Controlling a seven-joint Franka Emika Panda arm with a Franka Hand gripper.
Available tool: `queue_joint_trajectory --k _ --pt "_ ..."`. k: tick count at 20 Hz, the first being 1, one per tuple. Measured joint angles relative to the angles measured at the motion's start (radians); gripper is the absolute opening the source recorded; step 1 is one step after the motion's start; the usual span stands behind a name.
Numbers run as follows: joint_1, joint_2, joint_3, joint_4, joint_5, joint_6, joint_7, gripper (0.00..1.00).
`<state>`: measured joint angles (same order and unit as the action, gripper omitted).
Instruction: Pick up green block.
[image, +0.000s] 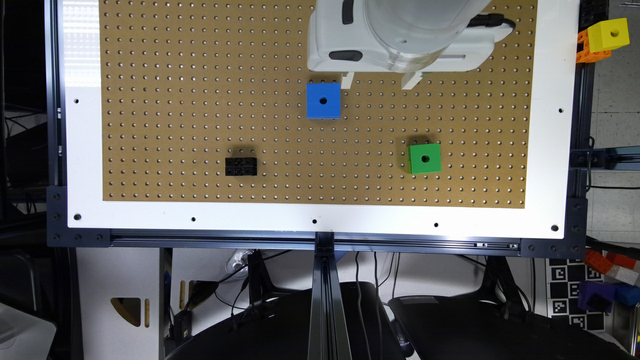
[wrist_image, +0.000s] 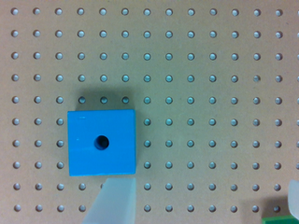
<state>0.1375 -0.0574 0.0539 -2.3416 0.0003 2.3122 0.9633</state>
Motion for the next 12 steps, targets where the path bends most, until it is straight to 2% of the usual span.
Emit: queue_joint_trajectory --k 9,12 --pt "0.000 0.000 0.000 -0.002 0.0000 0.000 0.000 1.00" --pt "0.001 0.003 0.009 0.008 0.0016 0.003 0.001 1.00"
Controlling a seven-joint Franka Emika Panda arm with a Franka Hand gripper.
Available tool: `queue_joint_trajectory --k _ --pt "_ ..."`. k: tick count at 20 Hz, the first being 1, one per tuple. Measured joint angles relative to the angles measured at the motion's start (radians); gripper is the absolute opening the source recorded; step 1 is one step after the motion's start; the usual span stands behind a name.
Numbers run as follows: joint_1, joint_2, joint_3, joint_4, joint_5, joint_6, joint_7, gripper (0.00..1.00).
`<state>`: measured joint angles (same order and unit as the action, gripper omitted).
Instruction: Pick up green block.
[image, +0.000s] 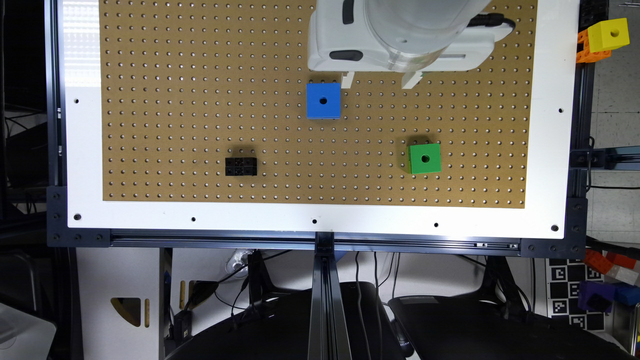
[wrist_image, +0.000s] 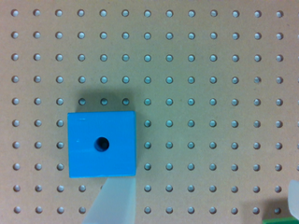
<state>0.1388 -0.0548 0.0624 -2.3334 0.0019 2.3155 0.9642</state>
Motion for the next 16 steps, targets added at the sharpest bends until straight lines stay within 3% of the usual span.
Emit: queue_joint_trajectory --k 2,3,4,5,7,11,13,16 --pt "0.003 0.018 0.022 0.028 0.0061 0.002 0.018 1.00" --pt "0.007 0.039 0.039 0.054 0.0061 0.003 0.039 1.00" --pt "0.009 0.076 0.061 0.096 0.0061 0.003 0.064 1.00" --pt "0.009 0.104 0.075 0.126 0.0055 0.003 0.078 1.00" --pt "0.009 0.170 0.092 0.195 0.0041 0.002 0.096 1.00" --pt "0.009 0.283 0.096 0.317 0.0038 -0.006 0.098 1.00" --pt "0.009 0.305 0.096 0.344 0.0038 -0.009 0.098 1.00" --pt "0.009 0.311 0.098 0.357 0.0038 -0.010 0.098 1.00"
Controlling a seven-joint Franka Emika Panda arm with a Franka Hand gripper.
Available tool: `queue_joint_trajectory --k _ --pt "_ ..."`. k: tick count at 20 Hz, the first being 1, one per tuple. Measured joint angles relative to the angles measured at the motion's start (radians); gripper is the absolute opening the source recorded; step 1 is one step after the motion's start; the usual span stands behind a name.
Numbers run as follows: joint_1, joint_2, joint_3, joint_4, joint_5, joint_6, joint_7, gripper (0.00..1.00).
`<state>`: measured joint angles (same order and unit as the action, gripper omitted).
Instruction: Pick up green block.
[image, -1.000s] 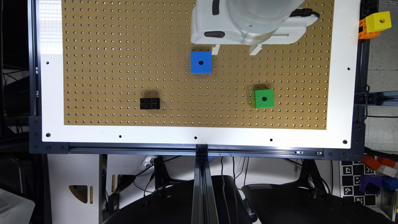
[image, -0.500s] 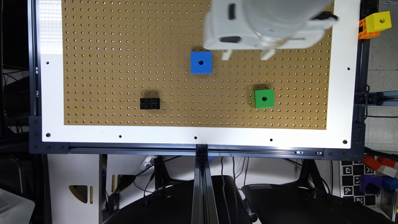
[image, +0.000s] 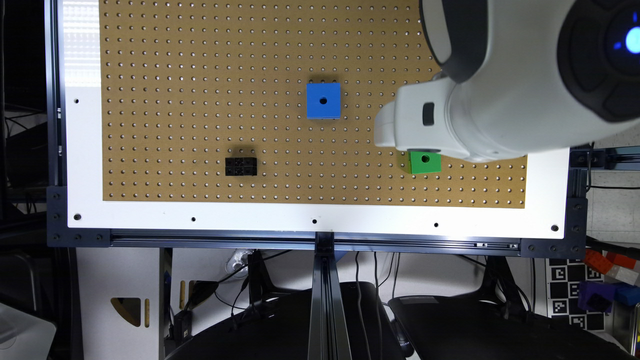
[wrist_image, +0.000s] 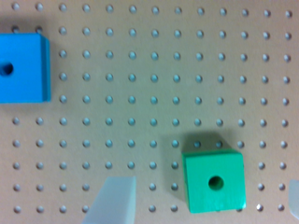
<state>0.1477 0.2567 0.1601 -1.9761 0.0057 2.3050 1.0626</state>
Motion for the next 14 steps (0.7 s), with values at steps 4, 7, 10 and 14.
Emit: queue_joint_trajectory --k 4,7,10,14 --pt "0.000 0.008 0.001 0.000 0.0000 0.000 0.000 1.00" --pt "0.000 0.044 0.001 0.000 -0.0001 0.018 0.000 1.00" --pt "0.000 0.075 0.001 0.001 -0.0011 0.039 0.000 1.00" --pt "0.001 0.116 0.001 0.003 -0.0031 0.077 0.000 1.00"
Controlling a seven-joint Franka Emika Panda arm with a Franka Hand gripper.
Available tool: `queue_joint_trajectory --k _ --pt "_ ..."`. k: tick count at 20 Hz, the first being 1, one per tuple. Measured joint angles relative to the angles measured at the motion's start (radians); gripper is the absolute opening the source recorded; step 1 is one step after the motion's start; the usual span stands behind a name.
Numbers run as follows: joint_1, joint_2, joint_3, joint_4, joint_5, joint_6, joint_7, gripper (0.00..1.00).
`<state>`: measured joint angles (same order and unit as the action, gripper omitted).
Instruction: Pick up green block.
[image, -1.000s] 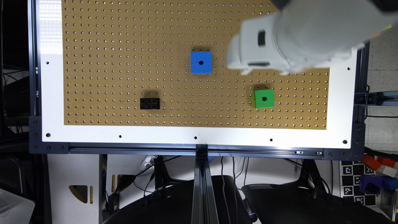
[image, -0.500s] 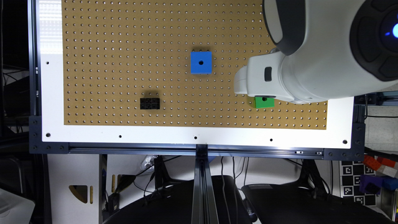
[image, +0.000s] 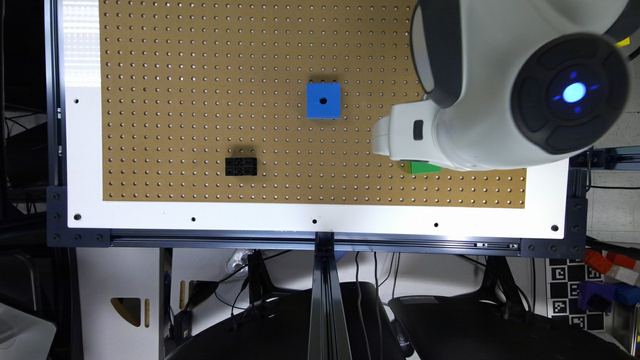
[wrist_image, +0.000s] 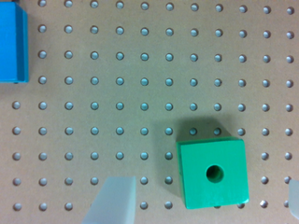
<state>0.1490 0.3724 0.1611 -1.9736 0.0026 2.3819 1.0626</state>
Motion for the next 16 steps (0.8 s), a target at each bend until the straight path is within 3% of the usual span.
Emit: queue_joint_trajectory --k 8,13,16 --pt "0.016 0.017 0.006 0.032 -0.0001 0.004 0.015 1.00" --pt "0.016 0.098 0.006 0.055 -0.0075 0.054 0.015 1.00" --pt "0.017 0.134 0.006 0.083 -0.0094 0.061 0.015 1.00"
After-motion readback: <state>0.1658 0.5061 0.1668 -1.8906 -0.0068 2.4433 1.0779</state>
